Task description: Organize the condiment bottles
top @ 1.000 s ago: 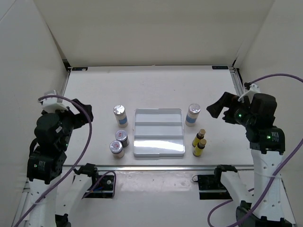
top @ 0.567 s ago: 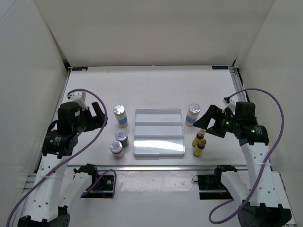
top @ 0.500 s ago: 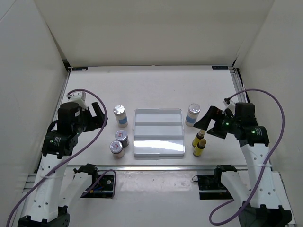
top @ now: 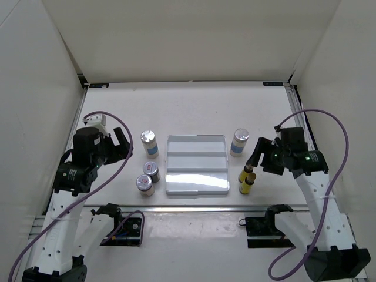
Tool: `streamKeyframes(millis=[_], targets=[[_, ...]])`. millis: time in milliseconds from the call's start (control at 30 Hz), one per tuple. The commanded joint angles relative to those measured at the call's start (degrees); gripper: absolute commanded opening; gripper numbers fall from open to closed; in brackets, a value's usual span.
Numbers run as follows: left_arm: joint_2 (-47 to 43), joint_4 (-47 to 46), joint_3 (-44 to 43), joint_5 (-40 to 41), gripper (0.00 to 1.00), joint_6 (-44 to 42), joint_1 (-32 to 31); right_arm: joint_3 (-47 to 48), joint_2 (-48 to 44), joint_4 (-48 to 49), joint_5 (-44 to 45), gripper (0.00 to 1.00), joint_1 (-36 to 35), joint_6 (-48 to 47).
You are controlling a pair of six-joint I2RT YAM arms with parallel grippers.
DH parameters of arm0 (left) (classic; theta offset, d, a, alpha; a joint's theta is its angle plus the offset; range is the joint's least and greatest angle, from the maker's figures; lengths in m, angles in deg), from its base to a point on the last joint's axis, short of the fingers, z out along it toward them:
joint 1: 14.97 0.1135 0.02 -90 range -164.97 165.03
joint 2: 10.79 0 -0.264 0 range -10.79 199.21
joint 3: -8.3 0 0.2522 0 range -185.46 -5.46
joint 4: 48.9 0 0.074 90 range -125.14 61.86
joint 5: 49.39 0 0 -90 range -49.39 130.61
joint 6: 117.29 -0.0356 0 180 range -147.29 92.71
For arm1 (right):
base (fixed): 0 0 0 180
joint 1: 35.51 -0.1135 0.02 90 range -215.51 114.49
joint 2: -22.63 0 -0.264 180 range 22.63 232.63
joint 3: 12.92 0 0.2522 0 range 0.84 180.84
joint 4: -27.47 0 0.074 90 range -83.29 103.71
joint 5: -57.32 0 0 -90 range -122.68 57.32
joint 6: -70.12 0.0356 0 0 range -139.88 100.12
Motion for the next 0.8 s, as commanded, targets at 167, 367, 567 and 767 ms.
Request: streamKeyframes(millis=[167,367,567,767], targets=[[1.0,0.1,0.5,0.5,1.00,0.0,-0.2,1.1,7.3,2.4,18.1,0.80,-12.3,4.2],[1.0,0.1,0.5,0.5,1.00,0.0,-0.2,4.5,13.6,0.4,29.1,0.74,-20.8,6.9],[2.1,0.1,0.5,0.5,1.00,0.0,-0.2,6.1,16.7,0.9,32.2,0.61,-22.0,8.1],[2.1,0.1,0.5,0.5,1.00,0.0,-0.2,5.5,17.7,2.9,32.2,0.48,-22.0,6.9]])
